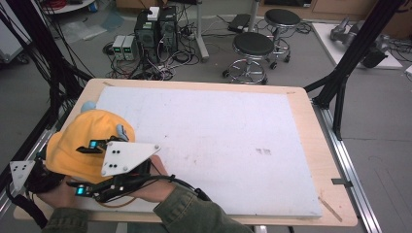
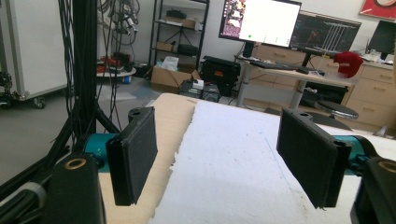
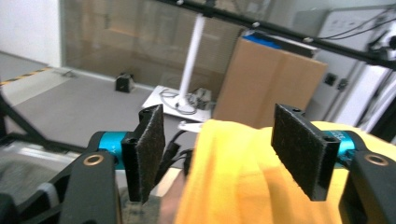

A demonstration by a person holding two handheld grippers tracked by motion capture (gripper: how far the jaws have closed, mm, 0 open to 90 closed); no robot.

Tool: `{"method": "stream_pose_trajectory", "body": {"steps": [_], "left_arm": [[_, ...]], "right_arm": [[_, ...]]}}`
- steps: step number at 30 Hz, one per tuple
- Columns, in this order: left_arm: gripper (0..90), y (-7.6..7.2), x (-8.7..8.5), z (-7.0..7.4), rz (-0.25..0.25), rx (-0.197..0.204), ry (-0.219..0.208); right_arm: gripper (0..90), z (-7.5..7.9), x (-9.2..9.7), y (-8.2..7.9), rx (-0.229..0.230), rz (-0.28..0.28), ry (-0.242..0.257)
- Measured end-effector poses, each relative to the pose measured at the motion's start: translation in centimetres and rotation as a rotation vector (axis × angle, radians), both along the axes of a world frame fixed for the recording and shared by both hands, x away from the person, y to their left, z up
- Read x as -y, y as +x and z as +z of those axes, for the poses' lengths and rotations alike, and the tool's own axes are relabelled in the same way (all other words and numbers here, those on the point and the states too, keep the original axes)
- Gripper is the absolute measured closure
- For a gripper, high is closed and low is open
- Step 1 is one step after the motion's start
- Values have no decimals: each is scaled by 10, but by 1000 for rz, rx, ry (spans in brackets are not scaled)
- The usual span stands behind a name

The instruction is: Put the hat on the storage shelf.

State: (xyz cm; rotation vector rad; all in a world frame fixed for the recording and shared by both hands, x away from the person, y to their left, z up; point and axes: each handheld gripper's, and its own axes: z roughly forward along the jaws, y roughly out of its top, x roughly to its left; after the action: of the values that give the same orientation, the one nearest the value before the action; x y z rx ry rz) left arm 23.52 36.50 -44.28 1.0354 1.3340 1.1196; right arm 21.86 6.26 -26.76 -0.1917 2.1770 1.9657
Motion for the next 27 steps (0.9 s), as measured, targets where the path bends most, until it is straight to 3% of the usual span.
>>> {"method": "stream_pose_trajectory", "body": {"steps": [1,9,16,27], "left_arm": [[289,0,0,0,1,1,0],[289,0,0,0,1,-2,5],[289,0,1,0,0,-2,8],[289,0,2,0,0,-4,15]], "right_arm": [[302,2,6,2,-2,-37,25],[204,8,30,11,-49,-159,110],[128,3,50,21,-72,-242,153],[109,-3,89,25,-68,-340,185]]}}
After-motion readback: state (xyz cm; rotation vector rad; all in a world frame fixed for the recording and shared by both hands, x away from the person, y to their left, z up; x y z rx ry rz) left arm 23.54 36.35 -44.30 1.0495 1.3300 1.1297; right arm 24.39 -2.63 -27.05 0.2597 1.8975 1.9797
